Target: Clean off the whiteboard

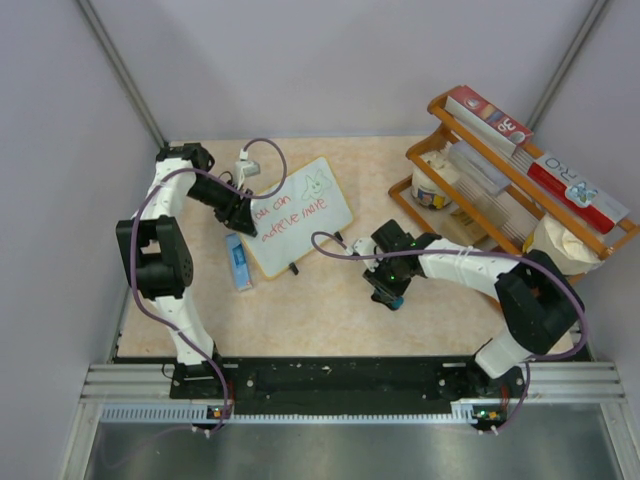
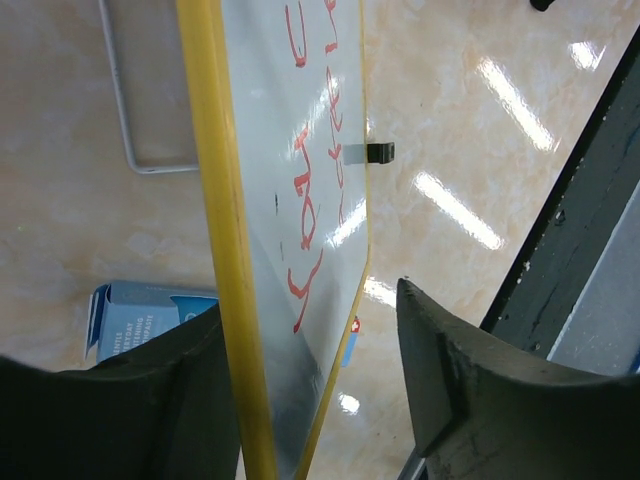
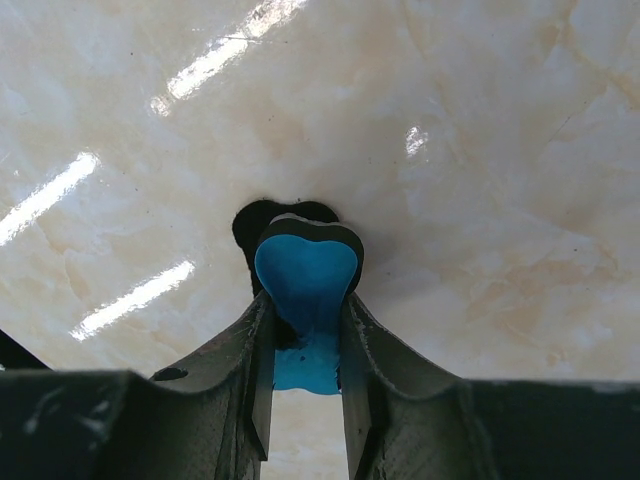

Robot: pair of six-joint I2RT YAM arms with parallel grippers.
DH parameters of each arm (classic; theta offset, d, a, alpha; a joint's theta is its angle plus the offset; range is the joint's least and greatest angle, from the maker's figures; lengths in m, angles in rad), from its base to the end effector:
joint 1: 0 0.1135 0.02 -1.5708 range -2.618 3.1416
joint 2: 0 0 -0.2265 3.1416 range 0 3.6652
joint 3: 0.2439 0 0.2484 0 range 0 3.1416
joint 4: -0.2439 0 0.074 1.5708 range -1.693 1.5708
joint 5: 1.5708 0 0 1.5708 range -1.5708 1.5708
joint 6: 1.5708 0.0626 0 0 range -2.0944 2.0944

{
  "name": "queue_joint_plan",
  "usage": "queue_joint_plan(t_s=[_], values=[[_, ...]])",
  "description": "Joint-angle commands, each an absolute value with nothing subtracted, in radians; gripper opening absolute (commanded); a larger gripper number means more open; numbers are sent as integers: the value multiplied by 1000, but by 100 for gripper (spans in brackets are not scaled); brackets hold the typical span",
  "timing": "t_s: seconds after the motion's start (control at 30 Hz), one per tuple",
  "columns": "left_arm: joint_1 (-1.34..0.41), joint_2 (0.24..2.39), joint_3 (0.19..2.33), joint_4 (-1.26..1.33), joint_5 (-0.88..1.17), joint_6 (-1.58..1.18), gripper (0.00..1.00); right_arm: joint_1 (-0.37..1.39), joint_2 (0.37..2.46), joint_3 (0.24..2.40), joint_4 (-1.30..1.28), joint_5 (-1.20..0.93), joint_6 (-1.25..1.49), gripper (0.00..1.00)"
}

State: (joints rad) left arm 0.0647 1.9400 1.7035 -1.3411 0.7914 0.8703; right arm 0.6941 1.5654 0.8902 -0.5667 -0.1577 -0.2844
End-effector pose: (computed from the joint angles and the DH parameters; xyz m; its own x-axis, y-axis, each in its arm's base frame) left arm 0.3515 -0.0219 0.2086 -0.6817 0.4943 -0.5394 0.7305 0.5013 -0.4637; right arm 0.2153 0.1920 0.1076 -0.5100 -0.7850 -0.3517 -0.8479 0.5276 0.0520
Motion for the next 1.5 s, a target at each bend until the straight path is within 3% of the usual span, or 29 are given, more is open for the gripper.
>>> queue_joint_plan(t_s=[0.0, 0.43, 0.97, 1.1, 1.47], values=[[64, 1891, 1704, -1368, 818, 890, 62, 710, 1508, 913, -565, -146, -275, 2], [72, 1807, 1690, -1221, 807, 795, 77, 710, 1430, 1035, -600, -158, -278, 0], [222, 1594, 1432, -875, 923, 575, 78, 722, 1557, 1430, -491, -177, -169, 0], [239, 1531, 1355, -818, 972, 516, 75, 758, 1589, 1454, -390, -126, -140, 0], [242, 1434, 1131, -497, 968, 298, 51, 874, 1723, 1561, -187, 29, -143, 0]])
